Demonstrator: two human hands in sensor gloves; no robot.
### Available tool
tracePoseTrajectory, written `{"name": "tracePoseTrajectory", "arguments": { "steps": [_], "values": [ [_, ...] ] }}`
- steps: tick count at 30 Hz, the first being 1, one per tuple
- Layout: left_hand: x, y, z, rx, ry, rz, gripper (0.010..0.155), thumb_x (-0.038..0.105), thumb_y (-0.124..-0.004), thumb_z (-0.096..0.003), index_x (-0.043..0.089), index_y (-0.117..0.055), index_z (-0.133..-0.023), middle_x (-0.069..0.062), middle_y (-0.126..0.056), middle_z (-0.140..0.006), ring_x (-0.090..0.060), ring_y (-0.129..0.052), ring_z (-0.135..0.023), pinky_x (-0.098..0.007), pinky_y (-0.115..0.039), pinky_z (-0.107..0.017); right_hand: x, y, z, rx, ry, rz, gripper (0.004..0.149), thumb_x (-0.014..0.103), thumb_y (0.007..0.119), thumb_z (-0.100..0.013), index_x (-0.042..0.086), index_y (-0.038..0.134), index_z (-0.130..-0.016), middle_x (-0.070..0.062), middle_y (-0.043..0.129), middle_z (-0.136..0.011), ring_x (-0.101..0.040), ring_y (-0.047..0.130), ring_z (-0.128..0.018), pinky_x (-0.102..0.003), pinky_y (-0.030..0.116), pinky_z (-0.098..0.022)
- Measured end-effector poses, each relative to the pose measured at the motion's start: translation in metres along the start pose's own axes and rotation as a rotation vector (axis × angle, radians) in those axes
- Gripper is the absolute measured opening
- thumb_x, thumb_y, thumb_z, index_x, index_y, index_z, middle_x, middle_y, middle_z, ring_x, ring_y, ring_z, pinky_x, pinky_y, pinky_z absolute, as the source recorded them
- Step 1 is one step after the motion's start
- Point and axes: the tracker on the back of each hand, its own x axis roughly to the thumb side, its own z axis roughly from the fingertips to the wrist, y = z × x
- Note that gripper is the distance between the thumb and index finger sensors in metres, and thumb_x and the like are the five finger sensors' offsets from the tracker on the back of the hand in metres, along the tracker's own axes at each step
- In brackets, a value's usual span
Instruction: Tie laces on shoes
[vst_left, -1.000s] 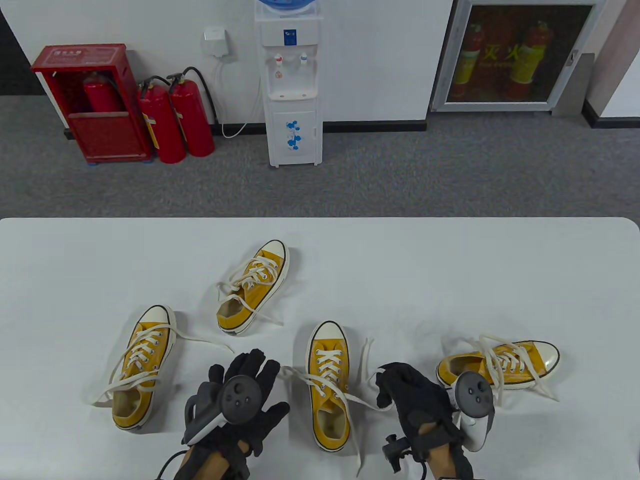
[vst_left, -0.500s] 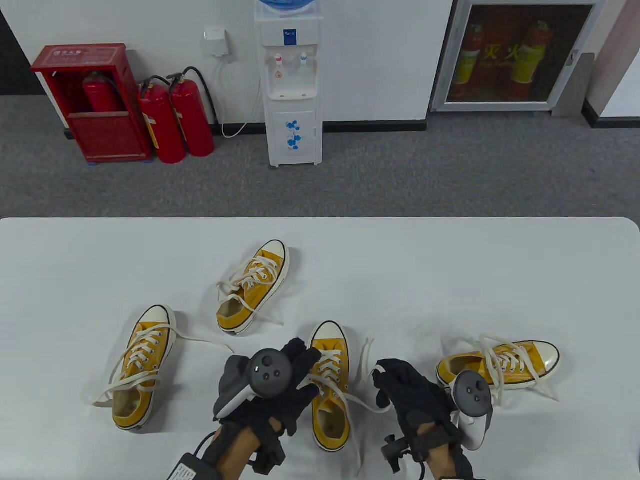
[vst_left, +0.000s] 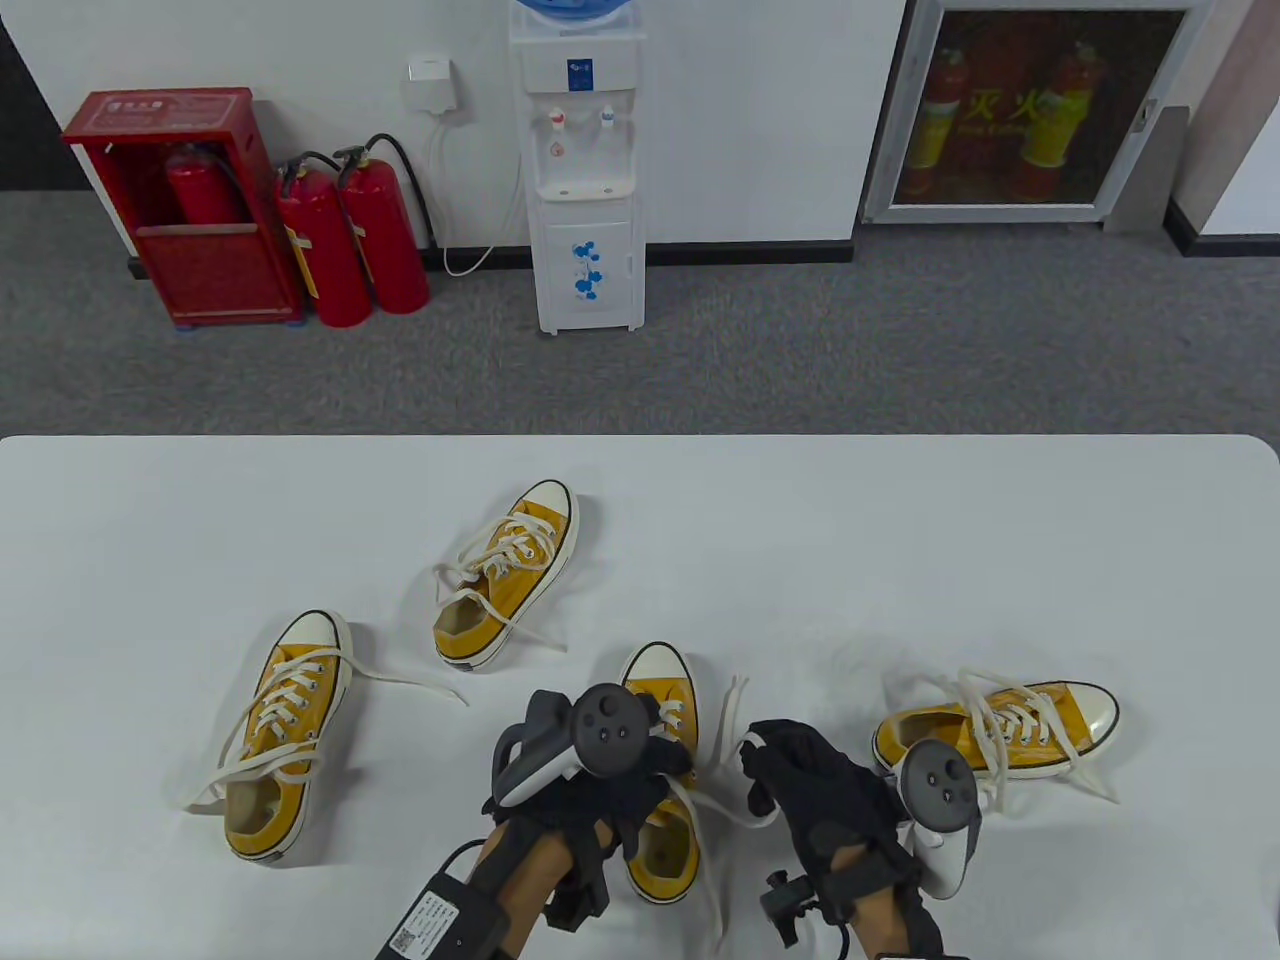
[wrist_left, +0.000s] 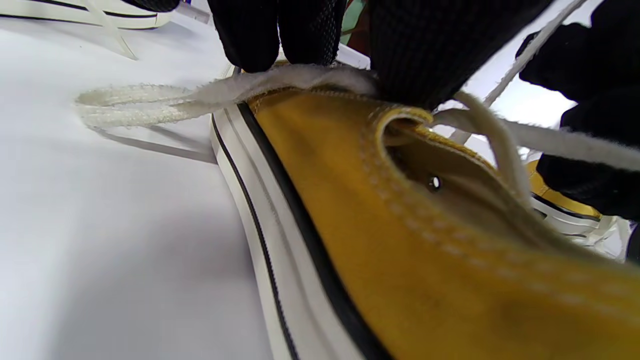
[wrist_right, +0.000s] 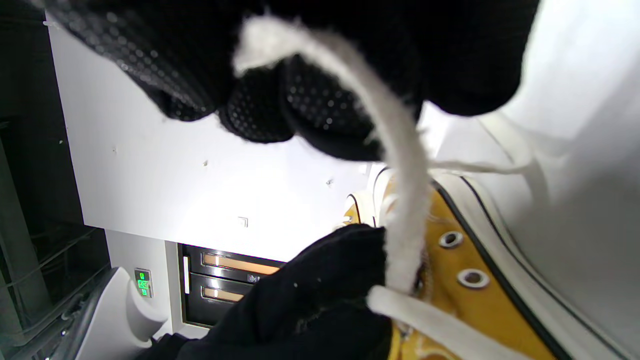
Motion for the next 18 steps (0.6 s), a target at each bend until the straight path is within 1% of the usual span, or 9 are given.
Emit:
{"name": "tracePoseTrajectory", "arguments": {
  "steps": [3, 7, 10, 12, 14, 17, 18],
  "values": [
    [0.000, -0.002, 0.001, 0.097, -0.014, 0.013, 0.036, 0.038, -0.090, -0.0436, 0.040, -0.094, -0.080, -0.002, -0.067, -0.118, -0.036, -0.071, -0.109, -0.073, -0.046, -0.078, 0.000, 0.000, 0.000, -0.002, 0.002, -0.001, 0.038, 0.042, 0.083, -0.044, 0.016, 0.092, -0.070, -0.010, 0.080, -0.089, -0.015, 0.099, -0.041, -0.048, 0.081, -0.047],
    [-0.002, 0.005, 0.003, 0.080, -0.021, 0.075, 0.037, 0.038, -0.085, -0.0459, 0.037, -0.090, -0.083, -0.003, -0.070, -0.116, -0.037, -0.069, -0.110, -0.074, -0.043, -0.078, 0.000, -0.001, 0.000, -0.008, 0.005, -0.014, 0.038, 0.042, 0.083, -0.044, 0.016, 0.092, -0.070, -0.011, 0.080, -0.089, -0.015, 0.099, -0.042, -0.048, 0.080, -0.047],
    [-0.007, 0.019, 0.008, 0.123, -0.023, 0.156, 0.038, 0.038, -0.081, -0.0472, 0.036, -0.085, -0.085, -0.004, -0.082, -0.109, -0.036, -0.077, -0.106, -0.072, -0.047, -0.078, 0.000, -0.002, 0.000, -0.013, 0.007, -0.025, 0.037, 0.042, 0.083, -0.044, 0.016, 0.092, -0.070, -0.010, 0.080, -0.089, -0.016, 0.098, -0.043, -0.049, 0.080, -0.047],
    [-0.013, 0.029, 0.013, 0.164, -0.025, 0.220, 0.039, 0.038, -0.080, -0.0476, 0.035, -0.082, -0.087, -0.001, -0.093, -0.098, -0.034, -0.090, -0.097, -0.070, -0.055, -0.076, 0.000, -0.003, 0.000, -0.015, 0.008, -0.033, 0.038, 0.042, 0.083, -0.044, 0.016, 0.091, -0.070, -0.010, 0.080, -0.089, -0.016, 0.098, -0.043, -0.049, 0.080, -0.048],
    [-0.020, 0.037, 0.018, 0.199, -0.026, 0.286, 0.040, 0.038, -0.079, -0.0477, 0.035, -0.082, -0.087, -0.001, -0.098, -0.091, -0.033, -0.097, -0.089, -0.066, -0.062, -0.073, 0.000, -0.003, 0.000, -0.017, 0.009, -0.037, 0.038, 0.042, 0.083, -0.044, 0.016, 0.092, -0.070, -0.010, 0.080, -0.089, -0.016, 0.098, -0.044, -0.049, 0.080, -0.048],
    [-0.032, 0.046, 0.026, 0.248, -0.027, 0.385, 0.041, 0.039, -0.079, -0.0480, 0.034, -0.080, -0.088, -0.001, -0.100, -0.085, -0.031, -0.104, -0.078, -0.063, -0.068, -0.071, 0.000, -0.003, 0.000, -0.017, 0.010, -0.042, 0.038, 0.042, 0.082, -0.044, 0.016, 0.091, -0.070, -0.010, 0.080, -0.089, -0.017, 0.099, -0.045, -0.049, 0.079, -0.049],
    [-0.036, 0.048, 0.029, 0.274, -0.026, 0.403, 0.041, 0.040, -0.079, -0.0477, 0.035, -0.080, -0.088, 0.000, -0.101, -0.081, -0.029, -0.107, -0.073, -0.061, -0.071, -0.069, 0.000, -0.004, 0.000, -0.017, 0.009, -0.041, 0.038, 0.042, 0.082, -0.044, 0.017, 0.091, -0.070, -0.010, 0.080, -0.089, -0.016, 0.098, -0.045, -0.049, 0.079, -0.049]
  ]
}}
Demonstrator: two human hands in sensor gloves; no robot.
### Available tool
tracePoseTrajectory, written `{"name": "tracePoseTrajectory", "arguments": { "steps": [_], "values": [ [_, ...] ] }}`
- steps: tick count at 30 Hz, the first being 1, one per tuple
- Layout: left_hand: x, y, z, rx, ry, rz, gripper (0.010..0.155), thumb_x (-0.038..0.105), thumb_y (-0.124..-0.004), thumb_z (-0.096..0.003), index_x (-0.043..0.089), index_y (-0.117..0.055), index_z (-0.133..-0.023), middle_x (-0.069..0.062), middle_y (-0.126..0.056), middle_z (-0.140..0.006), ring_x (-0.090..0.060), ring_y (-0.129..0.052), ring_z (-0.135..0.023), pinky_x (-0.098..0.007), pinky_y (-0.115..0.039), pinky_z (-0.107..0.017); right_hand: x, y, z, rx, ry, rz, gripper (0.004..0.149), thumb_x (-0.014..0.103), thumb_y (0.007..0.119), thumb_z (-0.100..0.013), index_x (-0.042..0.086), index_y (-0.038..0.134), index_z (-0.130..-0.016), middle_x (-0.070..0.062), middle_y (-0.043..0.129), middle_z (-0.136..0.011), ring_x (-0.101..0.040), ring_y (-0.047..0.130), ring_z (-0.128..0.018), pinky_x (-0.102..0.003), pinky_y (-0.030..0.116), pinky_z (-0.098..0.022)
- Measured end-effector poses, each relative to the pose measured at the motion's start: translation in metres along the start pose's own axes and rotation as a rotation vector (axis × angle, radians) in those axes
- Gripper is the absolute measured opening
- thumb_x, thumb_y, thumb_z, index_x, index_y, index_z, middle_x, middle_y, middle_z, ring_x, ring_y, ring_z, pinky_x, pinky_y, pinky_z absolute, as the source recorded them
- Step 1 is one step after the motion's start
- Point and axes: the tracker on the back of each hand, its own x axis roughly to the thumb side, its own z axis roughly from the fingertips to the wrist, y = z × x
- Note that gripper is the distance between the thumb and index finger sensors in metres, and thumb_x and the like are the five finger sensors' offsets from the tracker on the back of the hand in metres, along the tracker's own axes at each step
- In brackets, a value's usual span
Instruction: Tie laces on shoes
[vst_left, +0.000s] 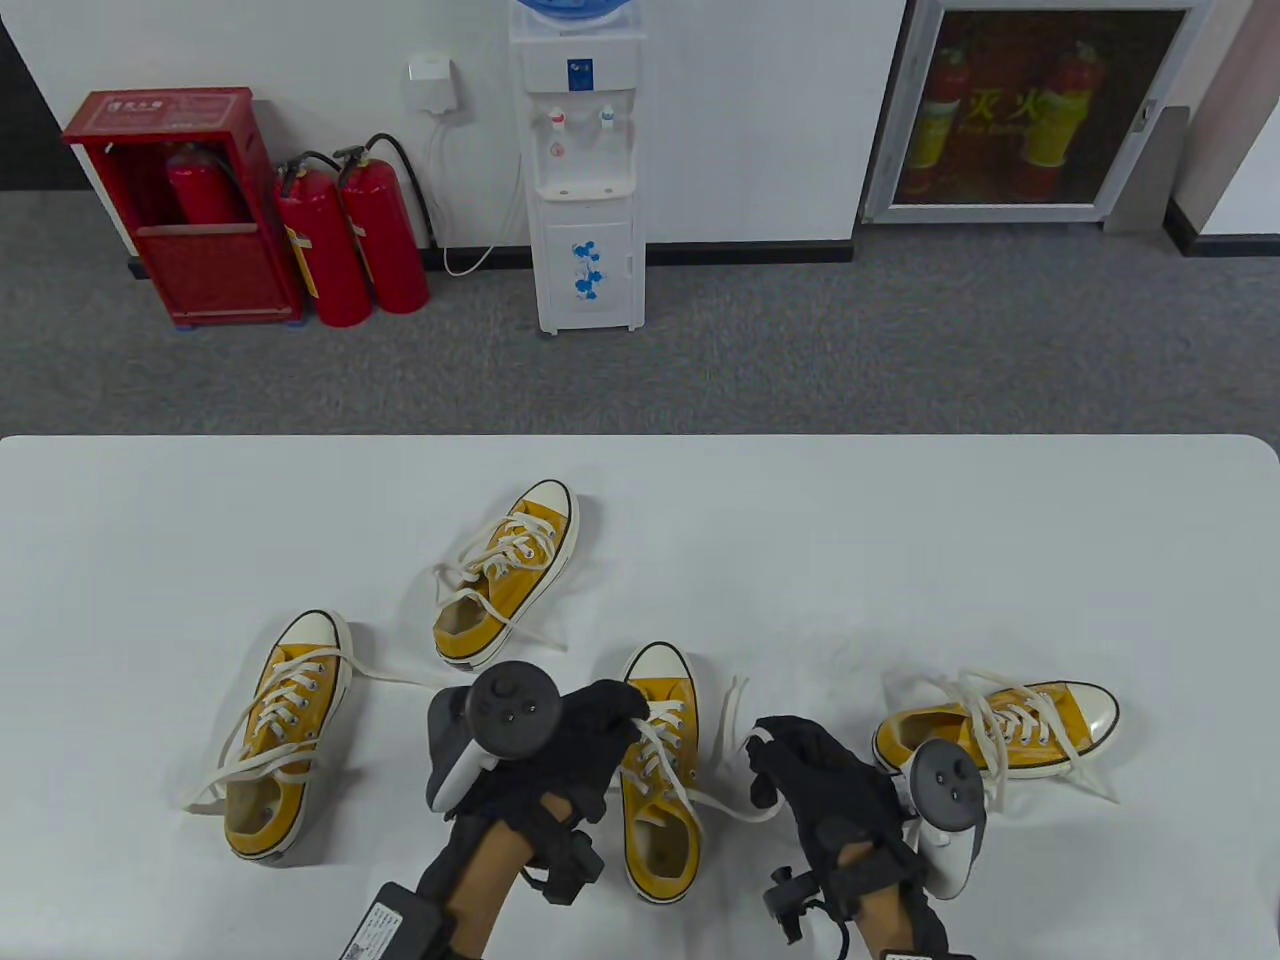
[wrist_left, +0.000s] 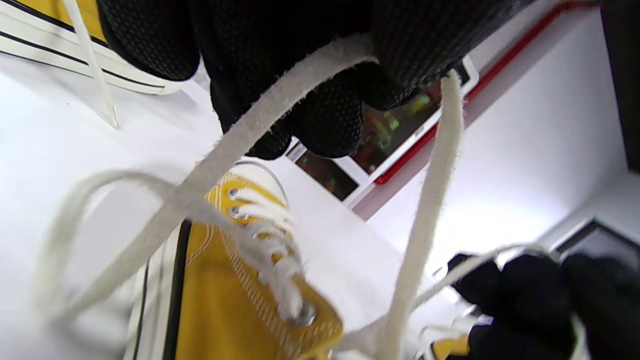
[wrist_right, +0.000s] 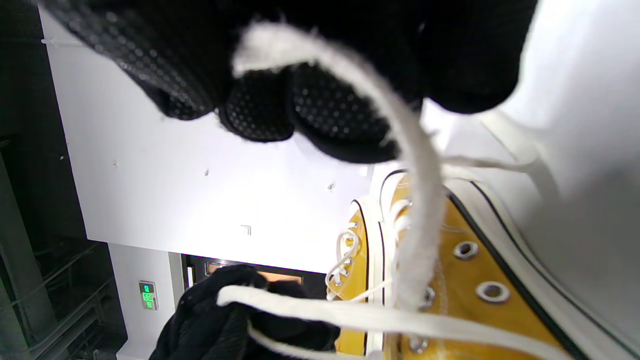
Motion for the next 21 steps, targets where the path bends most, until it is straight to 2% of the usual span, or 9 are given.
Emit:
{"name": "tracePoseTrajectory", "arguments": {
  "steps": [6, 11, 17, 21],
  "values": [
    [-0.022, 0.010, 0.011, 0.023, 0.012, 0.244, 0.041, 0.041, -0.079, -0.0479, 0.034, -0.078, -0.088, 0.001, -0.100, -0.071, -0.024, -0.111, -0.053, -0.058, -0.081, -0.060, -0.001, 0.000, 0.000, 0.006, -0.004, 0.008, 0.038, 0.043, 0.082, -0.044, 0.017, 0.092, -0.070, -0.010, 0.080, -0.089, -0.017, 0.099, -0.045, -0.049, 0.079, -0.049],
    [-0.041, 0.015, 0.018, 0.063, 0.050, 0.452, 0.042, 0.045, -0.079, -0.0476, 0.032, -0.076, -0.088, 0.002, -0.099, -0.064, -0.015, -0.109, -0.030, -0.047, -0.093, -0.038, 0.000, 0.001, 0.001, 0.011, -0.012, 0.003, 0.038, 0.043, 0.083, -0.044, 0.017, 0.092, -0.069, -0.010, 0.081, -0.089, -0.017, 0.099, -0.045, -0.049, 0.080, -0.049],
    [-0.054, 0.014, 0.022, 0.075, 0.081, 0.637, 0.044, 0.047, -0.077, -0.0480, 0.030, -0.072, -0.088, 0.005, -0.098, -0.065, -0.001, -0.102, -0.006, -0.035, -0.097, -0.018, 0.000, 0.002, 0.001, 0.023, -0.023, -0.007, 0.038, 0.043, 0.083, -0.044, 0.017, 0.092, -0.069, -0.010, 0.081, -0.089, -0.017, 0.099, -0.045, -0.050, 0.080, -0.048],
    [-0.059, 0.011, 0.024, 0.063, 0.097, 0.733, 0.044, 0.047, -0.077, -0.0482, 0.029, -0.072, -0.088, 0.005, -0.099, -0.069, 0.000, -0.100, -0.002, -0.033, -0.097, -0.013, 0.001, 0.001, 0.000, 0.031, -0.040, -0.034, 0.038, 0.044, 0.084, -0.043, 0.017, 0.093, -0.069, -0.010, 0.084, -0.088, -0.017, 0.100, -0.043, -0.050, 0.080, -0.048]
  ]
}}
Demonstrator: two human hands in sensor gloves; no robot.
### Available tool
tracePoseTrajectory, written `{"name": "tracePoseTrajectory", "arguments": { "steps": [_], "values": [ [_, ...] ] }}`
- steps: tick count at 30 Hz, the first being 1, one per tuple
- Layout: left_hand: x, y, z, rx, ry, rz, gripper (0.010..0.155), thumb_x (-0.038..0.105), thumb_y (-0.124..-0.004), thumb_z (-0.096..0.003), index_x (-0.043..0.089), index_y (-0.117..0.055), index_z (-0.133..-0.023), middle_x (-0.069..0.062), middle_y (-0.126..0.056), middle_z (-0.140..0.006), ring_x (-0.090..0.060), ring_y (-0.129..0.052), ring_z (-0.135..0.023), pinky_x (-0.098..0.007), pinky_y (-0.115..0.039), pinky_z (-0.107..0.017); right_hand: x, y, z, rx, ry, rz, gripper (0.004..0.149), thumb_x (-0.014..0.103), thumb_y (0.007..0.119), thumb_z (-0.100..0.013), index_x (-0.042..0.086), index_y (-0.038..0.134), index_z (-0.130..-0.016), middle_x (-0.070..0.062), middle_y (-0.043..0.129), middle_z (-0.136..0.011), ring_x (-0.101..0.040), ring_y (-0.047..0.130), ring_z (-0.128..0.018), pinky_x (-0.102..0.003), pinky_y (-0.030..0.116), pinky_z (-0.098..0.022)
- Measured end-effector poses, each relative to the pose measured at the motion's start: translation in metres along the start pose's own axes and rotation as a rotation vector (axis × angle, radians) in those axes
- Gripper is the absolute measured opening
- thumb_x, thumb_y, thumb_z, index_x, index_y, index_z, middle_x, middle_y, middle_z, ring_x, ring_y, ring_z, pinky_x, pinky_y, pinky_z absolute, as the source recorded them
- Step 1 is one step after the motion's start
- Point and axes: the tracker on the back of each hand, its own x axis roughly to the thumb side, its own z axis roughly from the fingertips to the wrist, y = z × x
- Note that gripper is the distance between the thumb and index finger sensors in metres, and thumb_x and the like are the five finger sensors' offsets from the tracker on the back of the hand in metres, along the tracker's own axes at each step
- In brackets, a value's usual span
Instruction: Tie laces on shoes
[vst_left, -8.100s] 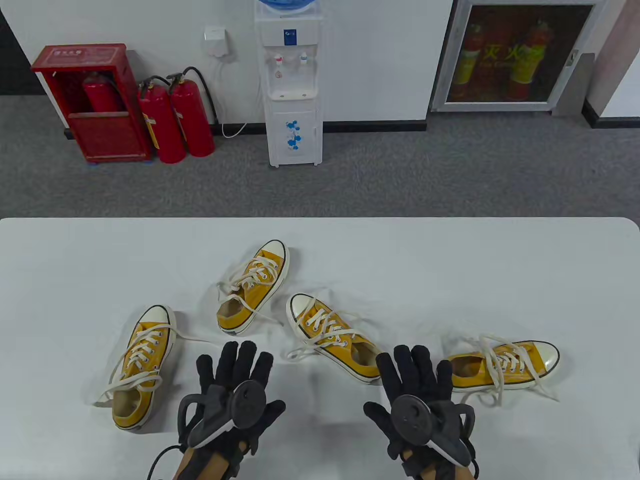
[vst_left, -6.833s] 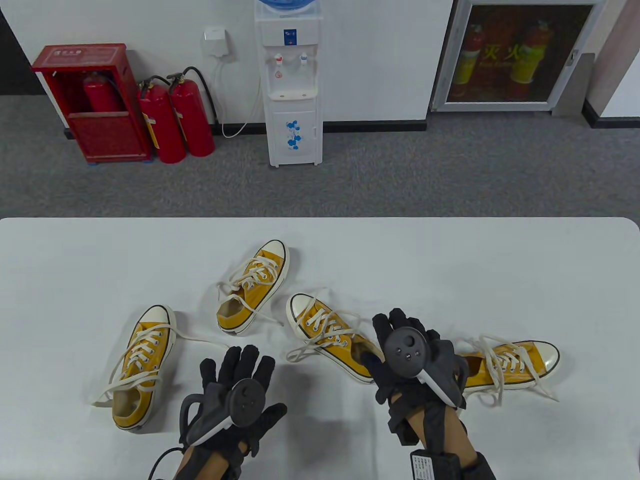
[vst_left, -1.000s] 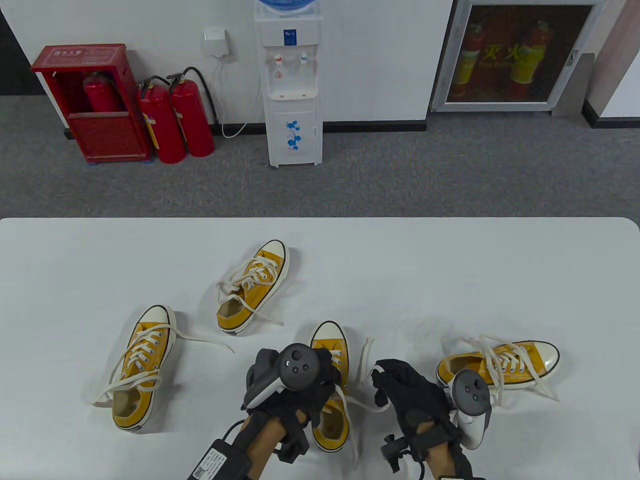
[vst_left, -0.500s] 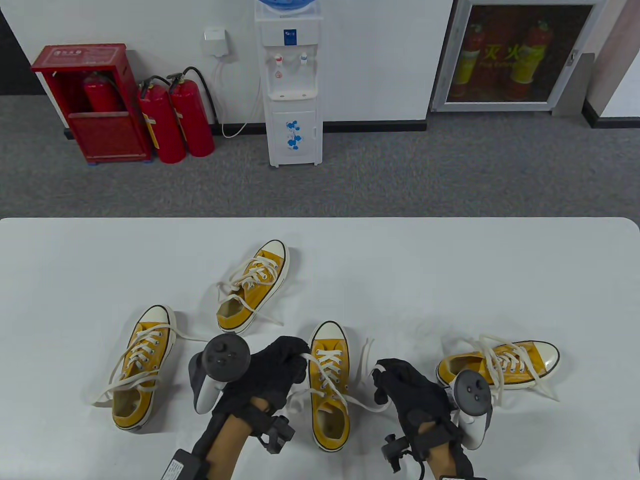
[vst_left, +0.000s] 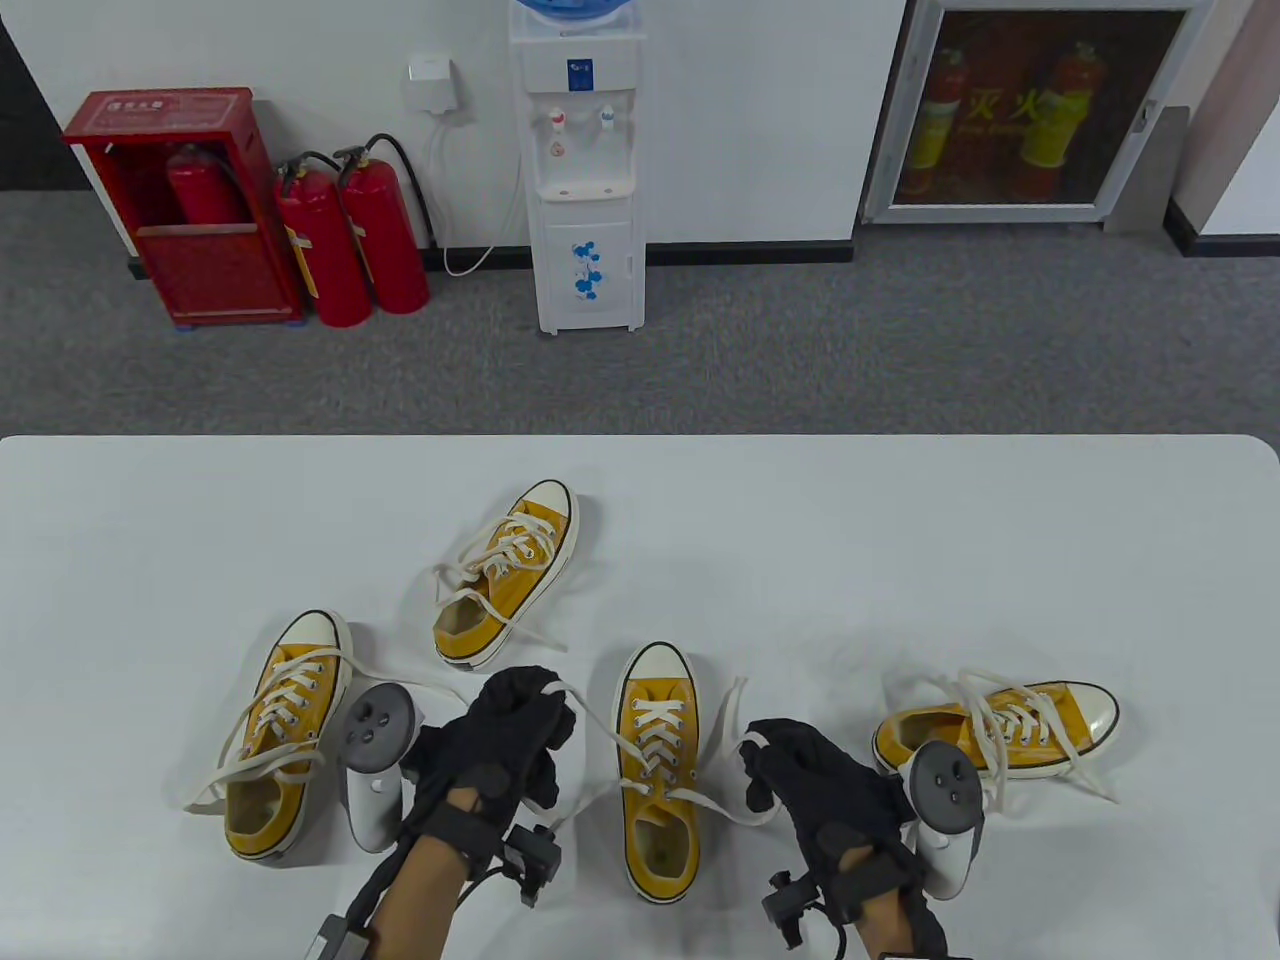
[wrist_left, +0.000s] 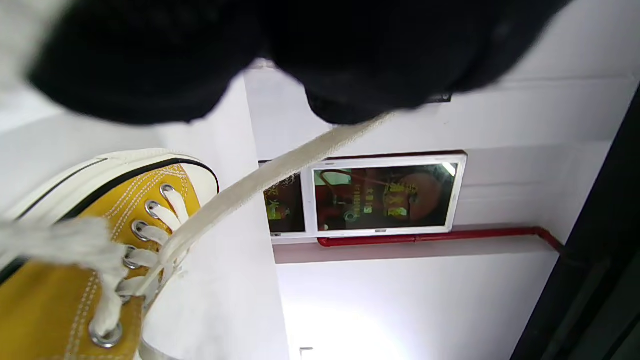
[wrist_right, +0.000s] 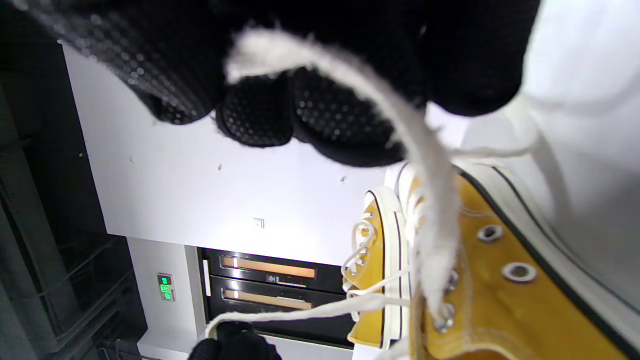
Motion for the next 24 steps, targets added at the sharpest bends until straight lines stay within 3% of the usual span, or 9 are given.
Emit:
{"name": "tracePoseTrajectory", "arguments": {
  "steps": [9, 16, 24],
  "values": [
    [-0.013, -0.026, -0.001, -0.139, 0.027, 0.115, 0.046, 0.049, -0.073, -0.0511, 0.030, -0.064, -0.092, 0.001, -0.088, -0.098, -0.003, -0.105, -0.016, -0.036, -0.096, -0.026, 0.016, 0.008, 0.003, 0.066, -0.101, -0.001, 0.037, 0.045, 0.087, -0.042, 0.019, 0.097, -0.067, -0.007, 0.089, -0.088, -0.020, 0.098, -0.048, -0.056, 0.071, -0.056],
    [-0.017, -0.048, -0.001, -0.246, 0.034, 0.149, 0.049, 0.050, -0.071, -0.0525, 0.031, -0.059, -0.096, 0.000, -0.079, -0.106, -0.005, -0.105, -0.026, -0.037, -0.094, -0.033, 0.027, 0.020, 0.007, 0.125, -0.159, 0.035, 0.037, 0.046, 0.087, -0.042, 0.021, 0.098, -0.067, -0.003, 0.090, -0.089, -0.022, 0.094, -0.059, -0.061, 0.062, -0.062],
    [-0.017, -0.078, -0.002, -0.425, 0.033, 0.129, 0.064, 0.056, -0.068, -0.0535, 0.029, -0.045, -0.107, -0.004, -0.061, -0.116, -0.009, -0.105, -0.044, -0.036, -0.091, -0.039, 0.036, 0.033, 0.011, 0.193, -0.203, 0.067, 0.037, 0.046, 0.087, -0.042, 0.023, 0.098, -0.068, -0.001, 0.089, -0.091, -0.024, 0.091, -0.065, -0.064, 0.058, -0.064]
  ]
}}
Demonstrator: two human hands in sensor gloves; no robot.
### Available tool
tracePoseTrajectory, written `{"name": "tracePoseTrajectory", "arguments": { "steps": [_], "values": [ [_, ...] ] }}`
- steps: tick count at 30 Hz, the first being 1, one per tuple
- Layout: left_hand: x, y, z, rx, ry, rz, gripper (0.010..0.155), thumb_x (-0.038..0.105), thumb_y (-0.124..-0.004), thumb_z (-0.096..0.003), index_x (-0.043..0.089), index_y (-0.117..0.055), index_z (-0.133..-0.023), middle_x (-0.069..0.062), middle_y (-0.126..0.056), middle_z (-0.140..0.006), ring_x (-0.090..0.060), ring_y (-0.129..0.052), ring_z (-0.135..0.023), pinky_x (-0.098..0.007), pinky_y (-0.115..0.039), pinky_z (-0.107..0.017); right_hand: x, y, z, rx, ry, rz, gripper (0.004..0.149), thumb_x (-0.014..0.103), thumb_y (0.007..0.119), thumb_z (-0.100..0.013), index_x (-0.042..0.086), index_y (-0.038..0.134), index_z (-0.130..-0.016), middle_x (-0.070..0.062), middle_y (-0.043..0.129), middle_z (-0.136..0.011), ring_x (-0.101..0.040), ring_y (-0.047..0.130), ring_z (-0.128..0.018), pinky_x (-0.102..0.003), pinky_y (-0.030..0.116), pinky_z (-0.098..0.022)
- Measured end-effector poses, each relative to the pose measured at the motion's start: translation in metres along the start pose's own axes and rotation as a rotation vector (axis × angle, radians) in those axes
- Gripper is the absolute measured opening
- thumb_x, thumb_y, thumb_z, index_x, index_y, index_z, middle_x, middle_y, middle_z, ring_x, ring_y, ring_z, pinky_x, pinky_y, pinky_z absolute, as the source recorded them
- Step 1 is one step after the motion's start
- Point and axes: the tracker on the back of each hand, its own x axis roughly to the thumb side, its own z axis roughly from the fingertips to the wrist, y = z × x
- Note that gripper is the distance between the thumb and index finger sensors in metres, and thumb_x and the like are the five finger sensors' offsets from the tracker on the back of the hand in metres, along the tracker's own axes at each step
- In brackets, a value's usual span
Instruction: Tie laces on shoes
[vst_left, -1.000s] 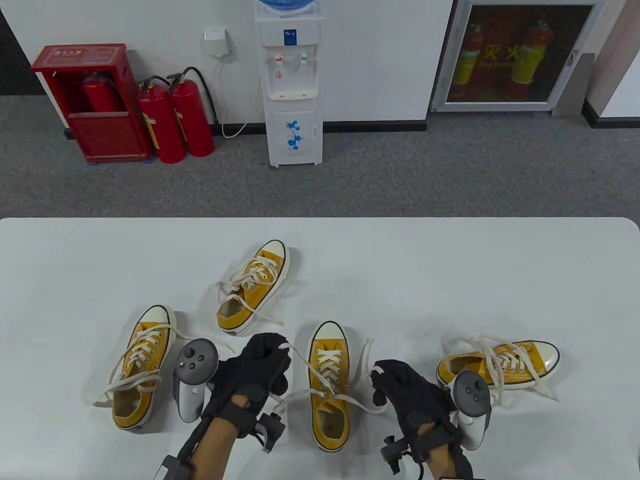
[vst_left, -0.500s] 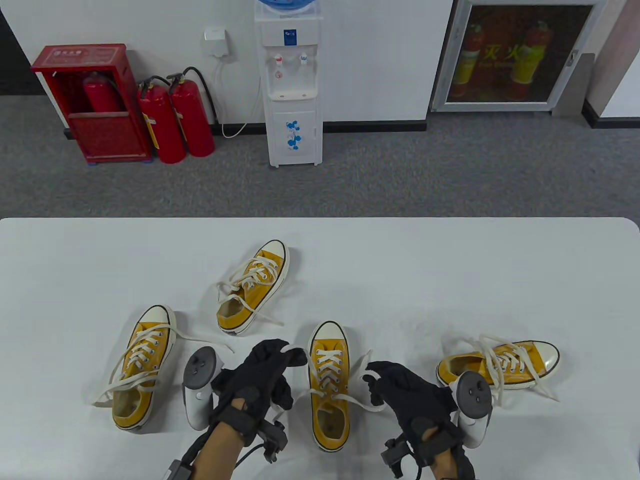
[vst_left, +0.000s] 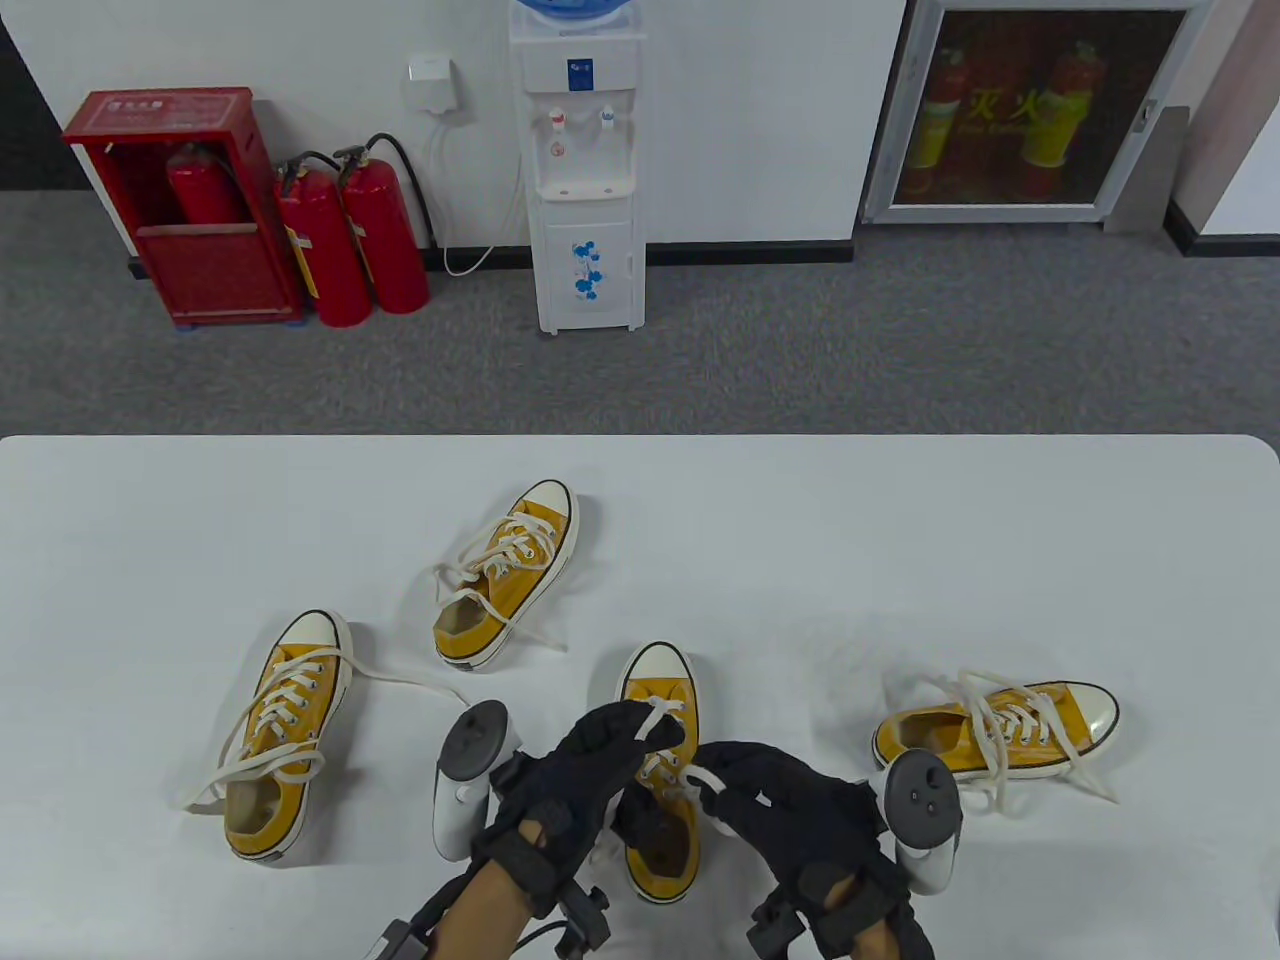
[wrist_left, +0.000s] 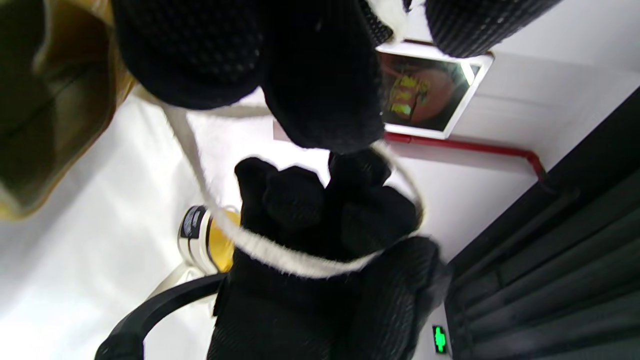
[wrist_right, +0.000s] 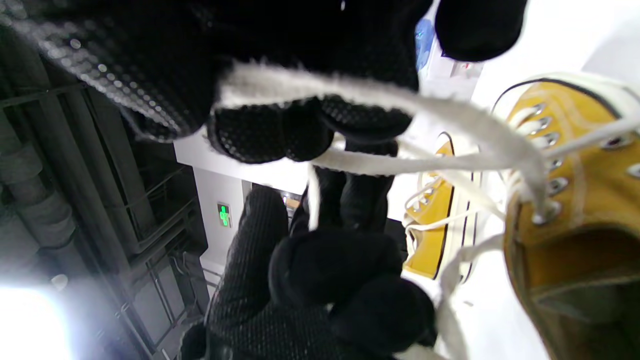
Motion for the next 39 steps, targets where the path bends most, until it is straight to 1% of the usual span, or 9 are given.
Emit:
{"name": "tracePoseTrajectory", "arguments": {
  "steps": [4, 7, 11, 16, 23, 29, 32, 35, 39],
  "values": [
    [0.000, -0.008, -0.003, -0.062, 0.012, -0.007, 0.067, 0.058, -0.066, -0.0538, 0.030, -0.044, -0.109, -0.006, -0.057, -0.118, -0.012, -0.104, -0.049, -0.038, -0.089, -0.042, 0.003, 0.006, 0.001, 0.020, -0.010, 0.026, 0.036, 0.046, 0.087, -0.042, 0.023, 0.098, -0.068, -0.001, 0.089, -0.091, -0.024, 0.091, -0.066, -0.064, 0.057, -0.064],
    [-0.002, -0.012, -0.004, -0.066, 0.031, -0.008, 0.065, 0.059, -0.066, -0.0538, 0.030, -0.047, -0.109, -0.006, -0.059, -0.117, -0.016, -0.103, -0.055, -0.040, -0.087, -0.045, 0.003, 0.008, 0.001, 0.032, -0.014, 0.050, 0.036, 0.045, 0.088, -0.041, 0.024, 0.099, -0.069, 0.000, 0.089, -0.091, -0.024, 0.090, -0.067, -0.064, 0.057, -0.064],
    [-0.002, -0.012, -0.003, -0.043, 0.037, -0.040, 0.064, 0.059, -0.067, -0.0528, 0.028, -0.055, -0.108, -0.009, -0.068, -0.113, -0.025, -0.102, -0.066, -0.045, -0.086, -0.049, 0.003, 0.008, 0.001, 0.028, -0.013, 0.052, 0.036, 0.045, 0.089, -0.041, 0.025, 0.099, -0.069, 0.000, 0.090, -0.091, -0.024, 0.091, -0.066, -0.064, 0.058, -0.064],
    [0.008, -0.013, 0.001, 0.017, 0.010, -0.198, 0.066, 0.061, -0.069, -0.0500, 0.024, -0.065, -0.104, -0.014, -0.080, -0.103, -0.032, -0.101, -0.072, -0.050, -0.086, -0.053, 0.003, 0.006, 0.001, 0.022, -0.016, 0.044, 0.036, 0.045, 0.089, -0.041, 0.025, 0.100, -0.069, -0.001, 0.092, -0.090, -0.024, 0.092, -0.065, -0.064, 0.058, -0.064],
    [0.027, -0.013, 0.009, 0.108, -0.055, -0.533, 0.063, 0.061, -0.070, -0.0481, 0.024, -0.074, -0.099, -0.013, -0.088, -0.092, -0.032, -0.100, -0.060, -0.054, -0.083, -0.050, 0.004, -0.001, 0.002, -0.005, -0.008, 0.003, 0.038, 0.045, 0.088, -0.041, 0.021, 0.098, -0.069, -0.004, 0.089, -0.090, -0.025, 0.089, -0.066, -0.065, 0.055, -0.065],
    [0.038, -0.017, 0.012, 0.099, -0.075, -0.752, 0.056, 0.061, -0.074, -0.0471, 0.029, -0.084, -0.093, -0.008, -0.090, -0.083, -0.028, -0.097, -0.051, -0.054, -0.080, -0.048, 0.001, -0.008, 0.002, -0.057, 0.008, -0.030, 0.039, 0.045, 0.088, -0.041, 0.019, 0.098, -0.067, -0.005, 0.083, -0.093, -0.026, 0.085, -0.070, -0.066, 0.053, -0.065],
    [0.040, -0.020, 0.012, 0.101, -0.076, -0.810, 0.052, 0.060, -0.078, -0.0460, 0.030, -0.087, -0.087, -0.006, -0.091, -0.078, -0.026, -0.096, -0.048, -0.053, -0.080, -0.048, -0.002, -0.011, 0.002, -0.074, 0.021, -0.034, 0.039, 0.045, 0.088, -0.041, 0.019, 0.096, -0.068, -0.006, 0.081, -0.094, -0.026, 0.084, -0.072, -0.066, 0.052, -0.066],
    [0.041, -0.022, 0.012, 0.095, -0.076, -0.830, 0.042, 0.055, -0.081, -0.0462, 0.030, -0.092, -0.078, -0.003, -0.093, -0.072, -0.024, -0.096, -0.043, -0.052, -0.081, -0.045, -0.007, -0.016, 0.002, -0.120, 0.043, -0.027, 0.039, 0.045, 0.088, -0.041, 0.019, 0.095, -0.069, -0.006, 0.079, -0.094, -0.027, 0.083, -0.073, -0.066, 0.051, -0.066],
    [0.040, -0.020, 0.012, 0.106, -0.071, -0.726, 0.039, 0.053, -0.080, -0.0465, 0.027, -0.094, -0.072, -0.002, -0.097, -0.061, -0.021, -0.096, -0.033, -0.050, -0.084, -0.039, -0.013, -0.019, 0.002, -0.186, 0.078, 0.059, 0.039, 0.042, 0.088, -0.042, 0.019, 0.093, -0.073, -0.008, 0.076, -0.096, -0.029, 0.082, -0.074, -0.066, 0.051, -0.066]
  ]
}}
